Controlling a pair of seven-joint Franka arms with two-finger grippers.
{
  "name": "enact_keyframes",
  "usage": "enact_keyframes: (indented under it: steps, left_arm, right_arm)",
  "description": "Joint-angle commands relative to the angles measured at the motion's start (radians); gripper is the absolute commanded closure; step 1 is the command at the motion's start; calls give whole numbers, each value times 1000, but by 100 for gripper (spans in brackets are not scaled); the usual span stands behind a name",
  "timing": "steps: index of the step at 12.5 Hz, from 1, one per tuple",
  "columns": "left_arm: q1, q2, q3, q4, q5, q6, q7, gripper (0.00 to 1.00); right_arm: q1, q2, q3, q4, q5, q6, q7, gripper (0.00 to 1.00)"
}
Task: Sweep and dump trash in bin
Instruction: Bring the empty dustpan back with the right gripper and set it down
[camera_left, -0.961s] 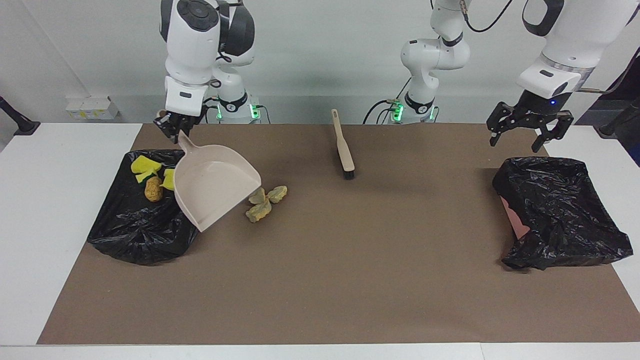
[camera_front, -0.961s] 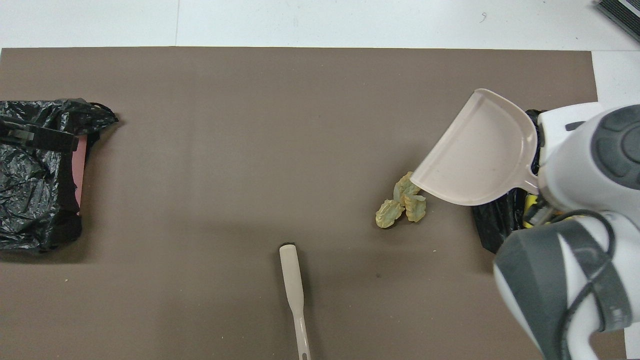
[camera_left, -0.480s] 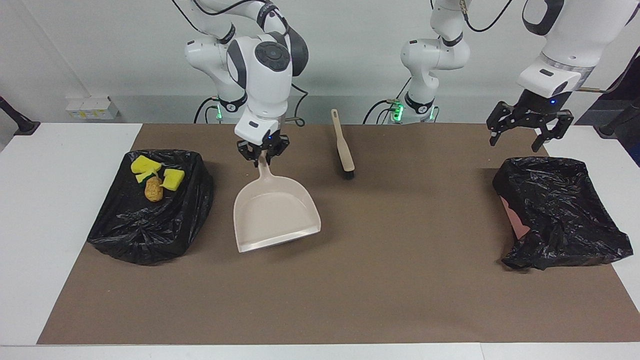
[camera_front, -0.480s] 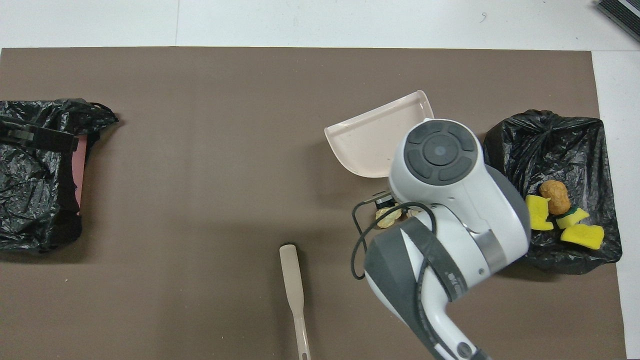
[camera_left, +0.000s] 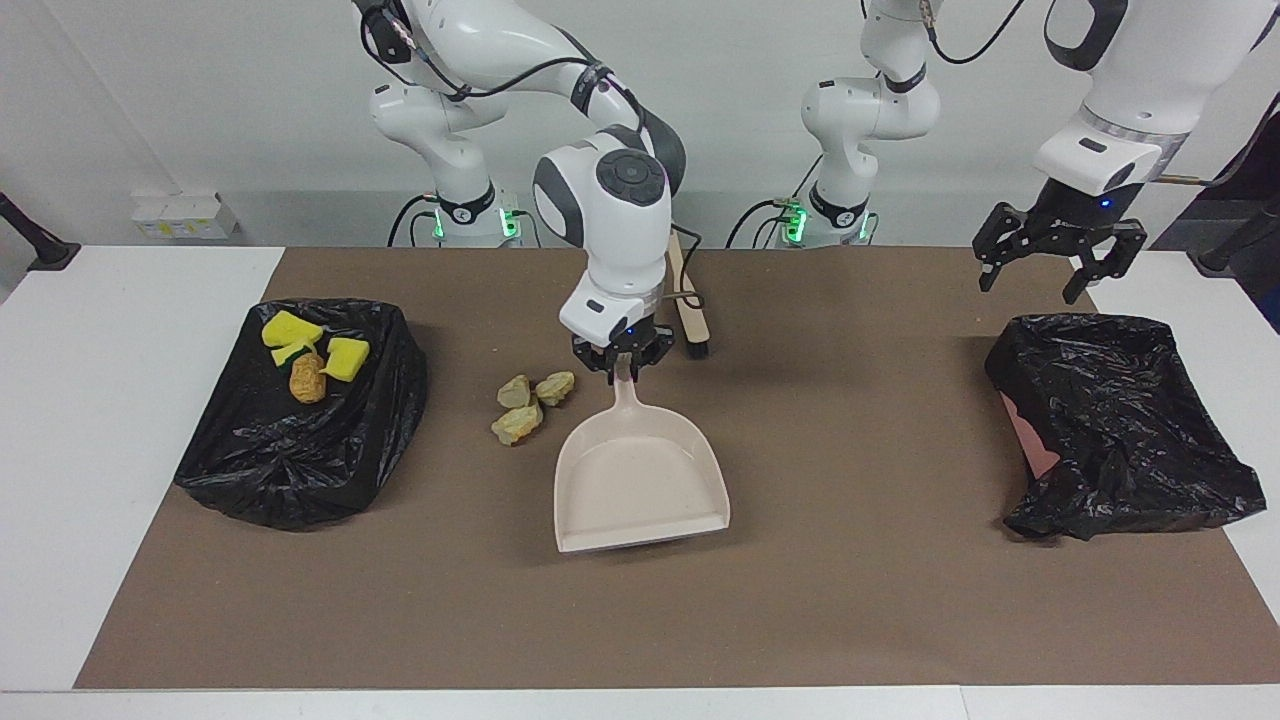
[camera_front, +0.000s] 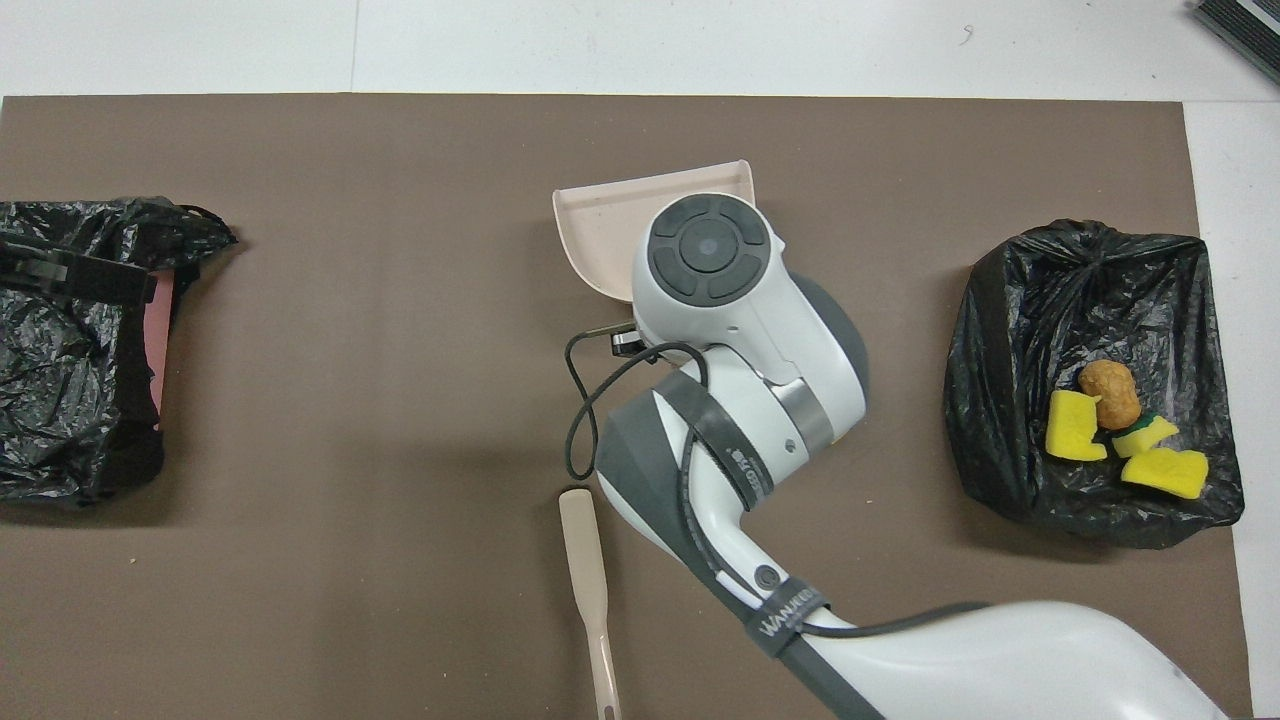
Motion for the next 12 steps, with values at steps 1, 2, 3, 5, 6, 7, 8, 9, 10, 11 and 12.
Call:
enact_keyframes:
  steps: [1,2,3,5,6,7,8,9,10,11,12]
  left_arm:
    - [15,-5,-10,12,-8,-23,4,0]
    - [15,-7,-10,9,-8,-26,4,0]
    - [15,-11,-10,6,-8,-26,4,0]
    - [14,-11,-10,5,-8,-26,4,0]
    - [11,-13,-11,5,-8,-28,4,0]
    - [9,-14,-11,5,-8,-36,4,0]
    - [9,-16,-10,5,-8,-37,4,0]
    - [11,-14,-11,5,-8,-37,4,0]
    - [12,-14,-11,5,-8,-37,4,0]
    - [12,-14,-10,5,-8,-37,4,0]
    - [14,-14,-11,5,-8,-36,4,0]
  right_arm:
    - [73,204,-7,258,17,-6,112,100]
    - [83,221,-6,265,14,19,121,100]
    - [94,232,-4,257,11,38,123,100]
    - [96,239,-3,220,26,102,143,100]
    - [84,238,-3,208,31,119,143,97]
    - [82,238,-1,197,29,122,141,89]
    - [85,230,-1,185,28,119,140,62]
    - [90,224,-1,173,19,113,132,33]
    - [97,218,-3,171,10,104,130,0]
    - [99,200,-3,162,9,99,129,0]
    - [97,166,-3,142,13,83,129,0]
